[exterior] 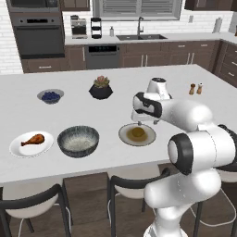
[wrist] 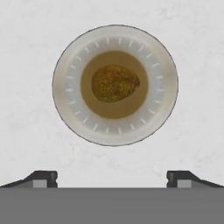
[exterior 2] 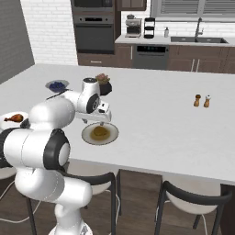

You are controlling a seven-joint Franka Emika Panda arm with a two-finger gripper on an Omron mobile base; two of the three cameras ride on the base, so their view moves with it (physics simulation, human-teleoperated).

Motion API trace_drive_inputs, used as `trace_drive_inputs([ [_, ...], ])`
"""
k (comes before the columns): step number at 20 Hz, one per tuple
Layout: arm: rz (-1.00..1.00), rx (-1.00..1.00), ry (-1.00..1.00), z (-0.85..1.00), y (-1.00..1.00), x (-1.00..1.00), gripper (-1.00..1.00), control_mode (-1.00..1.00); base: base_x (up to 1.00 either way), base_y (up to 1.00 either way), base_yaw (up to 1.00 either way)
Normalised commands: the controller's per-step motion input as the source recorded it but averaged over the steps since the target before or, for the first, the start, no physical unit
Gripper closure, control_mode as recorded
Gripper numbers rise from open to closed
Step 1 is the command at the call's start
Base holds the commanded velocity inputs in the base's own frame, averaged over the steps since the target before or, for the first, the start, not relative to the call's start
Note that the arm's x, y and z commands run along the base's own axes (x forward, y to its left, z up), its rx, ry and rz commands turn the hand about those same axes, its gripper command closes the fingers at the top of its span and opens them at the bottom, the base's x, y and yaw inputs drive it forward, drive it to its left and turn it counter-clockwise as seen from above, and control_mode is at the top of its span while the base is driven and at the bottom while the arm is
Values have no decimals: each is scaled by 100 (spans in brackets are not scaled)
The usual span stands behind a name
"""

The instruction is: Pick the chicken drumstick and avocado from their plates and place them in the bowl. Then put the bowl in the fridge.

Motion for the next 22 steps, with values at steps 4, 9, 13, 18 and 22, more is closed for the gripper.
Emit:
trace_drive_inputs([
  [4, 0, 0, 1, -19, 0, 33, -100, -100, 0, 0, 0],
  [9, 0, 0, 0, -26, 0, 15, -100, -100, 0, 0, 0],
  [13, 0, -2, 0, -51, 0, 38, -100, -100, 0, 0, 0],
  [18, 0, 0, 0, -34, 0, 32, -100, -100, 0, 0, 0],
  [22, 0, 0, 0, -25, 0, 20, -100, -100, 0, 0, 0],
])
